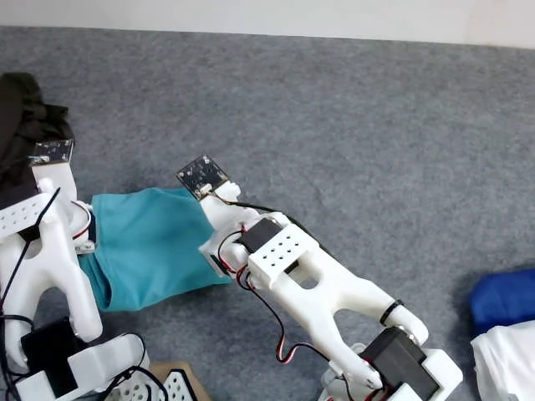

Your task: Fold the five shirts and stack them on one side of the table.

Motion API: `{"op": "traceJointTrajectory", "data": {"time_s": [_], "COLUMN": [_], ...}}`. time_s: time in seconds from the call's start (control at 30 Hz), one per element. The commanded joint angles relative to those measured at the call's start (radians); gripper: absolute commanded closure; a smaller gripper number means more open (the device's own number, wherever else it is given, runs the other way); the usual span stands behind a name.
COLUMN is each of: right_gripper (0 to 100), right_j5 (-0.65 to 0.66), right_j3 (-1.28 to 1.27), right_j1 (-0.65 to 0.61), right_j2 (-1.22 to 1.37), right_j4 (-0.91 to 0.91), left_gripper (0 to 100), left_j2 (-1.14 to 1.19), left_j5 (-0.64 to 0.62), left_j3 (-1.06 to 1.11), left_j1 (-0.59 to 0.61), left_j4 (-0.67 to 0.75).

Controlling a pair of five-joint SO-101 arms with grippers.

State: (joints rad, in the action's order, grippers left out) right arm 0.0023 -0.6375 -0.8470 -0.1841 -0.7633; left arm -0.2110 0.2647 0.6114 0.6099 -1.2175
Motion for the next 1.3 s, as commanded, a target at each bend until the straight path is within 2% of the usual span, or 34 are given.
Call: {"op": "traceJointTrajectory", "data": {"time_s": [0.0, 0.3, 0.53, 0.73, 0.97, 1.1, 1.27], "right_gripper": [99.1, 99.1, 99.1, 99.1, 99.1, 99.1, 99.1], "right_j5": [-0.009, -0.009, -0.009, -0.011, -0.011, -0.011, -0.011], "right_j3": [0.008, 0.007, 0.008, 0.008, 0.004, 0.004, 0.004], "right_j1": [0.010, 0.010, 0.007, 0.007, 0.007, 0.007, 0.007], "right_j2": [-0.053, -0.053, -0.056, -0.058, -0.054, -0.056, -0.053], "right_j4": [0.016, 0.018, 0.018, 0.018, 0.035, 0.035, 0.036], "left_gripper": [99, 99, 99, 99, 99, 99, 99], "left_j2": [-0.033, -0.031, -0.028, -0.028, -0.022, 0.058, 0.199], "left_j5": [-0.003, -0.009, -0.008, -0.008, -0.008, -0.009, -0.009], "left_j3": [-0.008, -0.183, -0.130, -0.039, -0.016, -0.021, -0.099], "left_j1": [0.012, 0.005, 0.007, 0.005, 0.004, -0.002, -0.036], "left_j4": [0.025, -0.048, -0.041, 0.095, 0.170, 0.233, 0.235]}}
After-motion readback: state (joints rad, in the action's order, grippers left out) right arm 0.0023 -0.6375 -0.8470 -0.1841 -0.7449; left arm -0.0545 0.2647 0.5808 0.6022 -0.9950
